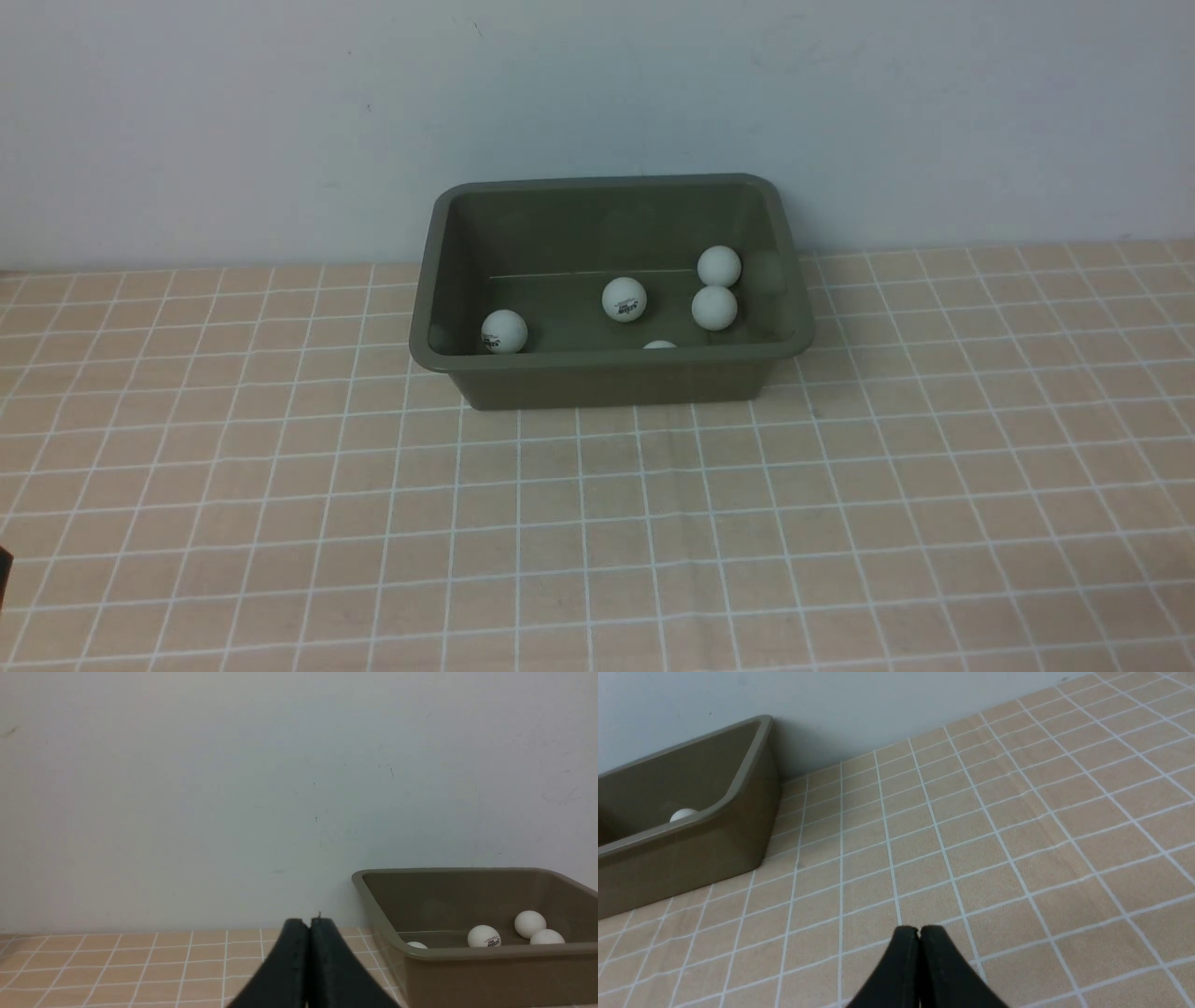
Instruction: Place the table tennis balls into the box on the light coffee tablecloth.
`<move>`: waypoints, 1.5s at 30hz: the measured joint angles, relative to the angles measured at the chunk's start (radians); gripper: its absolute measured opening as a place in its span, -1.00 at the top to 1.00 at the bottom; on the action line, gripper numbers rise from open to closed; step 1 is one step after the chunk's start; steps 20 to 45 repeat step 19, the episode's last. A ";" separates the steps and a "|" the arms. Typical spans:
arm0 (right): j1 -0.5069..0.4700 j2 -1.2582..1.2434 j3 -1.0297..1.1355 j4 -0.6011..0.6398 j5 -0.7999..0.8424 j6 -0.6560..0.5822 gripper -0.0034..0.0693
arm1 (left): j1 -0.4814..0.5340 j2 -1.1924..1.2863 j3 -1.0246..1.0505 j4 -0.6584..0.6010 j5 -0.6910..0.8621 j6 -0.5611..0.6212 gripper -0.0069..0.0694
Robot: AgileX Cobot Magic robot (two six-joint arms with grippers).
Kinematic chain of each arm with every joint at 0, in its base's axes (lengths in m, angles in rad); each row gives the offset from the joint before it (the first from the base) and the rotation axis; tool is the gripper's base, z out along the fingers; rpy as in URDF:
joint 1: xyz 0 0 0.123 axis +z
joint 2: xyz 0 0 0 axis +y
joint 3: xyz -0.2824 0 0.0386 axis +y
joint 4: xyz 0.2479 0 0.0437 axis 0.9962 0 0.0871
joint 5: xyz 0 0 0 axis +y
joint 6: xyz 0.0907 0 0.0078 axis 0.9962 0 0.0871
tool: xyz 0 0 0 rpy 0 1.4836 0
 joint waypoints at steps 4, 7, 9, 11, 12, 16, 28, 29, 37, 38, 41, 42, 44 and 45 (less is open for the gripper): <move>0.000 0.000 0.000 0.000 0.024 0.000 0.96 | 0.000 0.000 0.000 0.000 0.000 0.000 0.99; 0.000 0.000 0.000 0.000 0.038 0.000 0.96 | 0.000 0.000 0.000 0.000 0.000 0.000 0.99; 0.000 0.000 0.000 0.000 0.045 0.000 0.96 | 0.000 0.000 0.000 0.000 0.000 0.000 0.99; 0.000 0.000 0.000 -0.001 0.051 0.000 0.96 | 0.000 0.000 0.000 0.000 0.000 0.000 0.99; 0.000 0.000 0.000 -0.001 0.056 0.000 0.96 | 0.000 0.000 0.000 0.000 0.000 0.000 0.99; 0.000 0.000 -0.001 -0.001 0.067 0.000 0.96 | 0.000 0.000 0.000 0.000 0.000 0.000 0.99; 0.000 0.000 -0.001 -0.001 0.067 0.000 0.96 | 0.000 0.000 0.000 0.000 0.000 0.000 0.99; 0.000 0.000 -0.001 -0.001 0.067 0.000 0.96 | 0.000 0.000 0.000 0.000 0.000 0.000 0.99; 0.000 0.000 -0.001 -0.001 0.067 0.000 0.96 | 0.000 0.000 0.000 0.000 0.000 0.000 0.99; 0.000 0.000 -0.001 -0.001 0.067 0.000 0.96 | 0.000 0.000 0.000 0.000 0.000 0.000 0.99; 0.000 0.000 -0.001 -0.001 0.067 0.000 0.96 | 0.000 0.000 0.000 0.000 0.000 0.000 0.99; 0.000 0.000 -0.001 -0.001 0.067 0.000 0.96 | 0.000 0.000 0.000 0.000 0.000 0.000 0.99; 0.000 0.000 -0.001 -0.001 0.067 0.000 0.96 | 0.000 0.000 0.000 0.000 0.000 0.000 0.99; 0.000 0.000 -0.001 -0.001 0.067 0.000 0.96 | 0.000 0.000 0.000 0.000 0.000 0.000 0.99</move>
